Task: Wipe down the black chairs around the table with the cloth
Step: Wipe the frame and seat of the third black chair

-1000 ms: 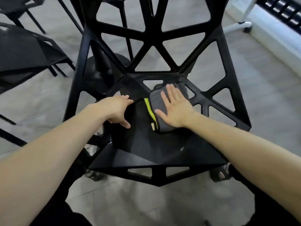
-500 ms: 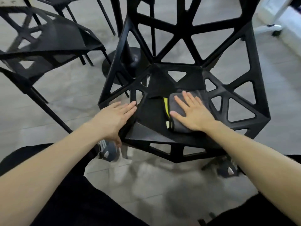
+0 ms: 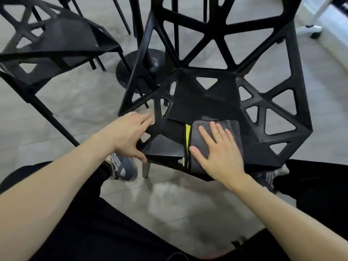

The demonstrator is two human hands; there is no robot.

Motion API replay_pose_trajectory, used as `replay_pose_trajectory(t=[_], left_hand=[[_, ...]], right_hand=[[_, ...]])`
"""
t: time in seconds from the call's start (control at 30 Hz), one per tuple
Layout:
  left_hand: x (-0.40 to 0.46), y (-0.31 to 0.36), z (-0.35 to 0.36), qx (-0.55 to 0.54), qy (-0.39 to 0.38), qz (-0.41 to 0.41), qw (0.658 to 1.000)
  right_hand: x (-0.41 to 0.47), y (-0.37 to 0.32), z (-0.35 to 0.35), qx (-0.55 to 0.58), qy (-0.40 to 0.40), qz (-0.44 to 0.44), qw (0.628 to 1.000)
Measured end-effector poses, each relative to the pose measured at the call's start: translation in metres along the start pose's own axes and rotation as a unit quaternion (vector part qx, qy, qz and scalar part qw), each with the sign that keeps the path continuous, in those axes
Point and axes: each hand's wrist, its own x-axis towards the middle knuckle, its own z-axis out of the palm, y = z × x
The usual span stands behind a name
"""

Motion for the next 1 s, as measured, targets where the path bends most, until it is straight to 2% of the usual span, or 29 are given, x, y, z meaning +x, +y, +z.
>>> replay_pose_trajectory(t=[0.1,0.23,0.37,0.47,0.53,0.6,0.7,0.77,0.83,0.9,1.0], left_hand=[[0.003,-0.003,0.003,0.037,0.022,0.014,0.999],[0.04,-0.018,-0.007,0.027,0.022,-0.001,0.999],[0.082,-0.02,-0.019,0.015,0.018,-0.002,1.0],[0.091,-0.019,-0.017,0.01,0.024,0.006,1.0],[0.095,-0.023,-0.012,-0.002,0.047,0.02,0.999],[0.098,-0.026,-0.008,-0.015,0.076,0.026,0.997],[0.1,-0.027,-0.013,0.007,0.015,0.019,1.0],[0.103,-0.026,-0.016,0.022,-0.035,0.012,0.999],[0.105,-0.028,-0.013,0.019,-0.049,0.012,0.999],[0.106,-0.029,-0.008,0.021,-0.025,0.019,0.999],[0.107,-0.028,-0.003,0.03,-0.018,0.021,0.999]], right_hand=[[-0.002,0.019,0.001,-0.01,0.018,0.008,1.0],[0.051,0.036,-0.002,-0.013,0.023,-0.007,1.0],[0.091,0.062,-0.004,-0.017,0.019,0.046,0.999],[0.085,-0.003,0.006,-0.01,0.062,0.098,0.993],[0.092,-0.066,0.016,0.013,0.06,0.054,0.997],[0.101,-0.095,0.022,0.025,0.053,0.004,0.998],[0.093,-0.048,0.022,-0.006,0.055,-0.095,0.994],[0.069,0.012,0.02,-0.039,0.07,-0.117,0.99],[0.047,0.067,0.018,-0.057,0.097,-0.079,0.991],[0.032,0.089,0.017,-0.068,0.095,-0.02,0.993],[0.039,0.039,0.033,-0.049,0.123,0.034,0.991]])
